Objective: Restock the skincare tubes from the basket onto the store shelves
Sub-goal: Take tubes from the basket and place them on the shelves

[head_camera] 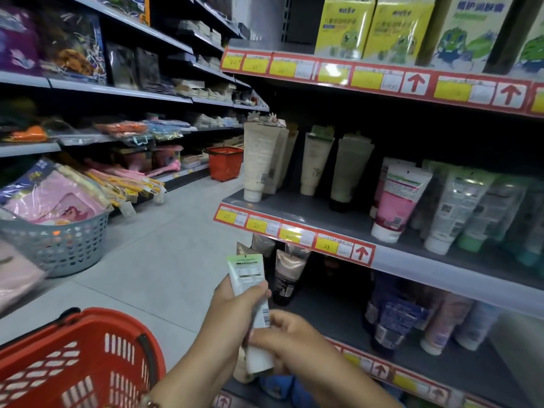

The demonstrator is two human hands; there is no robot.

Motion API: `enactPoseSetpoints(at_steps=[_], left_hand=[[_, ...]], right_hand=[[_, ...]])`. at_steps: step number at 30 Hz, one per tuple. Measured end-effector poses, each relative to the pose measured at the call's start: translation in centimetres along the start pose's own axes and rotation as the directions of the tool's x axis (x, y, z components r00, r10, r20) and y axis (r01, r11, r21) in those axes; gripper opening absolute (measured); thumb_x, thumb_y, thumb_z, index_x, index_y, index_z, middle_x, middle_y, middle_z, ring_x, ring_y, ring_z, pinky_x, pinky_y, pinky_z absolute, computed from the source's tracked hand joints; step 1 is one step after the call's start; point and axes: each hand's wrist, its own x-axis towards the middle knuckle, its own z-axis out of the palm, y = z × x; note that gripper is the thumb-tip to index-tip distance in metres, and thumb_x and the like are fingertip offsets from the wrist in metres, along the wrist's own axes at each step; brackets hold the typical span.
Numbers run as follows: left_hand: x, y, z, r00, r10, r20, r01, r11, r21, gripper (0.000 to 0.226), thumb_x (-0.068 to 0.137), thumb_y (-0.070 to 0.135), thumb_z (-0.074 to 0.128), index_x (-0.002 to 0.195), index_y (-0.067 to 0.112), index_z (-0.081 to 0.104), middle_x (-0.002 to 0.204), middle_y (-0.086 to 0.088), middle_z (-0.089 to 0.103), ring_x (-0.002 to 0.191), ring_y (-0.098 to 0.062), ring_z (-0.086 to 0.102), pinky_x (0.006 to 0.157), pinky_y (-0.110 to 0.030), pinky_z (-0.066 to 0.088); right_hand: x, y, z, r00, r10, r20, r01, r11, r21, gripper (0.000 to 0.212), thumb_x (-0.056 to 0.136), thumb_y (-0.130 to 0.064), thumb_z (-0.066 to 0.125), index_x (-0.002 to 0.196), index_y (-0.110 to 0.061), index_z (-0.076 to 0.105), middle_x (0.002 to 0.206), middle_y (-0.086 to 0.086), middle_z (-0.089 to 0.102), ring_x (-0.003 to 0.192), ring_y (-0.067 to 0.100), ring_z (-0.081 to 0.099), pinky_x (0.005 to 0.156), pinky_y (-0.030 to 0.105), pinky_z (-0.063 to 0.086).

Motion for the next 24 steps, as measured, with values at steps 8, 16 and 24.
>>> enactPoseSetpoints(at_steps=[8,16,24], left_hand=[[-1.3,0.4,1.5,0.946,0.148,0.288,-0.237,0.922,0.305,0.009,0.094,0.026,0.062,0.098,0.028,0.070,0.092,0.005,0.076,0.085,-0.008,0.071,0.074,-0.024,0.052],[0.0,-1.8,3.7,0.841,0.011,0.542,-0.478,0.484,0.733,0.008,0.091,0.041,0.063,0.099,0.042,0.063,0.097,0.023,0.067,0.090,0.006,0.061,0.081,-0.023,0.052],[0.5,-3.1,5.6,0.823,-0.047,0.566,-0.487,0.455,0.745,0.013,0.092,0.041,0.062,0.104,0.039,0.064,0.101,0.021,0.067,0.094,0.005,0.061,0.086,-0.026,0.052]], right_hand=[[-3.9,-3.7,-8.4,0.951,-0.215,-0.222,0.194,0.975,-0.112,0.037,0.078,-0.012,0.078,0.112,-0.014,0.065,0.103,-0.002,0.075,0.094,0.011,0.071,0.081,0.026,0.055],[-9.3,-6.5,-19.8,0.564,-0.474,-0.676,0.344,0.879,-0.329,0.022,0.087,-0.019,0.072,0.107,-0.018,0.062,0.091,-0.014,0.071,0.084,0.003,0.067,0.060,0.009,0.049],[-6.1,-6.4,-24.2,0.477,-0.522,-0.707,0.189,0.846,-0.498,0.031,0.082,-0.027,0.077,0.106,-0.018,0.059,0.097,-0.006,0.068,0.086,0.009,0.065,0.071,0.023,0.050]])
